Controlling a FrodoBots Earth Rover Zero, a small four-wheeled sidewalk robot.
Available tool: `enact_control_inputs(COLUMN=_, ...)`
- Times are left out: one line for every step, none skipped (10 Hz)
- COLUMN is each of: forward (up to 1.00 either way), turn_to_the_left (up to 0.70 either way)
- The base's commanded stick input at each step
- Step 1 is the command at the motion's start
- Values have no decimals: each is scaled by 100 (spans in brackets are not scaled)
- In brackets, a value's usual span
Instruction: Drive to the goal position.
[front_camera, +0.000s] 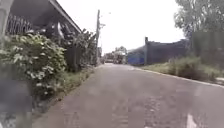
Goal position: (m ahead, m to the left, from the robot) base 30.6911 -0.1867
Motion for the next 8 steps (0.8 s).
enact_control_inputs(forward=100, turn_to_the_left=0)
enact_control_inputs(forward=100, turn_to_the_left=0)
enact_control_inputs(forward=100, turn_to_the_left=0)
enact_control_inputs(forward=100, turn_to_the_left=0)
enact_control_inputs(forward=100, turn_to_the_left=0)
enact_control_inputs(forward=100, turn_to_the_left=0)
enact_control_inputs(forward=100, turn_to_the_left=0)
enact_control_inputs(forward=100, turn_to_the_left=0)
